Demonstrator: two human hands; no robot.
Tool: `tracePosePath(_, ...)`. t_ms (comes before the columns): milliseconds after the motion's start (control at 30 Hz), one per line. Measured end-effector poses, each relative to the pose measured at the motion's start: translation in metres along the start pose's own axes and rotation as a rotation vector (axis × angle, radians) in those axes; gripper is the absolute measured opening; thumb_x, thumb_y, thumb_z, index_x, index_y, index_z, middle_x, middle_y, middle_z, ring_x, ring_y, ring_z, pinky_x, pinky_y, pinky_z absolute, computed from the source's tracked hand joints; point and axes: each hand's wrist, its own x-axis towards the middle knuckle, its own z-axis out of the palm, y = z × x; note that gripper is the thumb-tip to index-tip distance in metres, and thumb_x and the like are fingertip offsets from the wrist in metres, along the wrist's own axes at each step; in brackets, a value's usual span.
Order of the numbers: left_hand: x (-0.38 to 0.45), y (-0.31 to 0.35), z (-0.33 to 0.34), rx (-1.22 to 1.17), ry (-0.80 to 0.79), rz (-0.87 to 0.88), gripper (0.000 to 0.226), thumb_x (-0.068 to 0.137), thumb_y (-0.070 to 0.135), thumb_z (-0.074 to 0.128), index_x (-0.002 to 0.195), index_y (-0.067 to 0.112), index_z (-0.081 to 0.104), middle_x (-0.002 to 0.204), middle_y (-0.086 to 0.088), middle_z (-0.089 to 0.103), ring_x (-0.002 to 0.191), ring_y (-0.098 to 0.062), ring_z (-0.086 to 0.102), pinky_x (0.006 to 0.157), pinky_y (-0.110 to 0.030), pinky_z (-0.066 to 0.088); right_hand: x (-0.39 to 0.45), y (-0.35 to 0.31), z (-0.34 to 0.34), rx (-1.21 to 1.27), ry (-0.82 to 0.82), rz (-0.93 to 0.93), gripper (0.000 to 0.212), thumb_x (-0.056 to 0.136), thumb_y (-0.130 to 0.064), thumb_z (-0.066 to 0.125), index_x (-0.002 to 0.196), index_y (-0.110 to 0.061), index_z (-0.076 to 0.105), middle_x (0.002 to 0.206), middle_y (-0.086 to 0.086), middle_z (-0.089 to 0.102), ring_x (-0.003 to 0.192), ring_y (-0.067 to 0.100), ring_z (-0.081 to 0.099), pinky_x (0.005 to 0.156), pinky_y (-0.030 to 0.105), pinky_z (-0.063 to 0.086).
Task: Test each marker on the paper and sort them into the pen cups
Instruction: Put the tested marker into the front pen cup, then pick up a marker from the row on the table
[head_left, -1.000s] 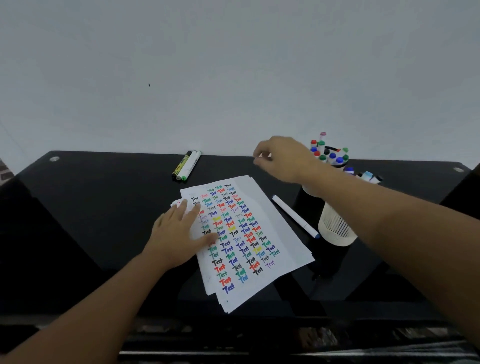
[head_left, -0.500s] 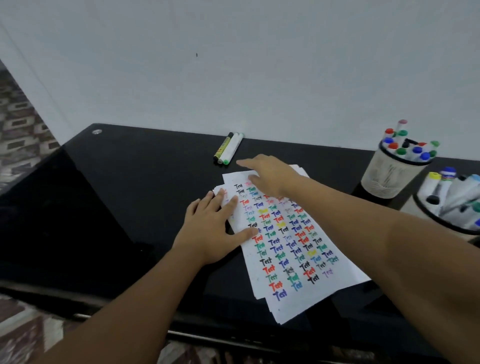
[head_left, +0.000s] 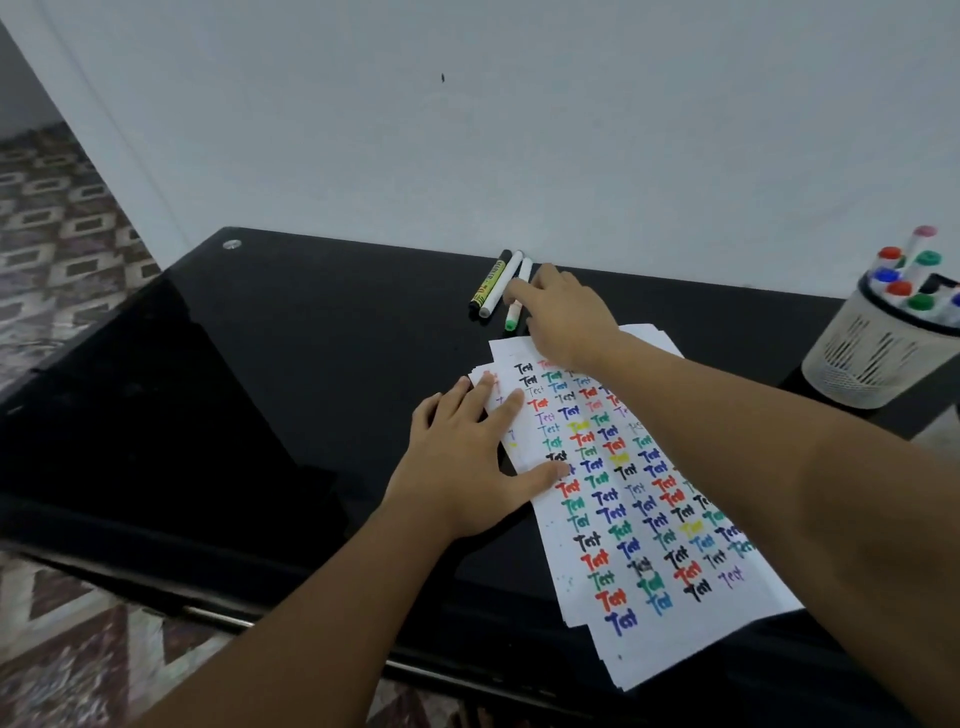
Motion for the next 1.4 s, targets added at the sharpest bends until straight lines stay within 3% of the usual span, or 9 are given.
tracePosePath(200, -0.001, 0.001, -0.001, -0.009, 0.002, -0.01, 0.103, 0.075, 0.098, 0.024, 0.161, 0.041, 0.012, 0.171, 0.006, 0.001, 0.156, -0.014, -0.007, 0.125, -0.045, -0.006, 0.005, 0.001, -0.006, -0.112, -0.027, -0.097, 0.038, 0.104, -0.022, 0.057, 0.138, -0.037, 0.058, 0.129, 0.006, 0.05, 0.117, 0.026, 0.05, 0.092, 0.041, 0.045)
tracePosePath(400, -0.001, 0.001, -0.001, -0.026, 0.012, -0.009, 0.103, 0.074, 0.098, 0.024, 0.16, 0.042, 0.014, 0.171, 0.007, 0.002, 0.156, -0.014, -0.007, 0.125, -0.043, -0.006, -0.006, 0.005, -0.017, -0.217, 0.135, -0.218, 0.028, 0.107, -0.027, 0.053, 0.134, -0.018, 0.055, 0.122, 0.011, 0.063, 0.108, 0.03, 0.058, 0.104, 0.045, 0.042)
tracePosePath(533, -0.002, 0.001, -0.002, -0.046, 0.017, -0.001, 0.103, 0.075, 0.098, 0.025, 0.16, 0.041, 0.016, 0.17, 0.008, 0.003, 0.156, -0.013, -0.006, 0.125, -0.043, -0.005, -0.031, -0.001, -0.043, -0.096, 0.162, -0.224, 0.033, 0.111, -0.029, 0.045, 0.142, -0.02, 0.045, 0.11, 0.01, 0.062, 0.079, 0.022, 0.053, 0.065, 0.035, 0.045)
tracePosePath(667, -0.003, 0.0, -0.001, -0.093, 0.073, 0.006, 0.094, 0.083, 0.09, 0.03, 0.16, 0.037, 0.021, 0.169, 0.008, 0.011, 0.155, -0.011, 0.0, 0.124, -0.039, -0.003, -0.07, -0.005, -0.059, 0.086, 0.069, -0.126, 0.038, 0.112, -0.045, 0.028, 0.143, -0.03, 0.045, 0.105, 0.002, 0.057, 0.083, 0.019, 0.058, 0.071, 0.04, 0.054)
tracePosePath(767, -0.004, -0.002, 0.002, -0.153, 0.147, 0.013, 0.084, 0.093, 0.078, 0.036, 0.16, 0.031, 0.02, 0.166, 0.01, 0.022, 0.152, -0.009, 0.011, 0.124, -0.036, 0.003, -0.103, -0.005, -0.054, 0.246, -0.112, -0.09, 0.033, 0.112, -0.038, 0.03, 0.138, -0.024, 0.046, 0.107, 0.003, 0.062, 0.094, 0.021, 0.06, 0.084, 0.045, 0.052)
tracePosePath(867, -0.003, -0.004, 0.003, -0.193, 0.194, 0.032, 0.075, 0.098, 0.069, 0.037, 0.16, 0.029, 0.021, 0.161, 0.01, 0.032, 0.148, -0.012, 0.024, 0.123, -0.037, 0.013, -0.128, -0.005, -0.051, 0.233, -0.215, -0.075, 0.03, 0.111, -0.038, 0.034, 0.135, -0.027, 0.048, 0.102, -0.003, 0.06, 0.095, 0.019, 0.059, 0.081, 0.042, 0.051)
tracePosePath(1033, -0.006, -0.003, 0.003, -0.171, 0.255, 0.117, 0.054, 0.104, 0.052, 0.043, 0.152, 0.027, 0.042, 0.143, 0.008, 0.052, 0.135, -0.016, 0.041, 0.117, -0.038, 0.029, -0.148, -0.012, -0.054, 0.073, -0.26, -0.163, 0.042, 0.111, -0.05, 0.027, 0.148, -0.038, 0.042, 0.118, -0.005, 0.064, 0.106, 0.019, 0.064, 0.084, 0.043, 0.056)
tracePosePath(1167, -0.005, -0.007, 0.007, -0.139, 0.313, 0.228, 0.031, 0.104, 0.038, 0.05, 0.127, 0.024, 0.065, 0.122, 0.009, 0.062, 0.115, -0.014, 0.052, 0.103, -0.042, 0.043, -0.152, -0.015, -0.051, 0.014, -0.23, -0.191, 0.042, 0.11, -0.053, 0.024, 0.145, -0.04, 0.045, 0.108, -0.007, 0.066, 0.091, 0.017, 0.065, 0.074, 0.039, 0.057)
tracePosePath(1400, -0.006, -0.008, 0.006, -0.106, 0.294, 0.265, 0.033, 0.104, 0.037, 0.049, 0.126, 0.019, 0.067, 0.12, 0.005, 0.063, 0.114, -0.015, 0.052, 0.1, -0.038, 0.045, -0.156, -0.01, -0.044, -0.025, -0.227, -0.166, 0.047, 0.107, -0.063, 0.017, 0.144, -0.044, 0.04, 0.104, -0.009, 0.07, 0.088, 0.016, 0.067, 0.074, 0.039, 0.059)
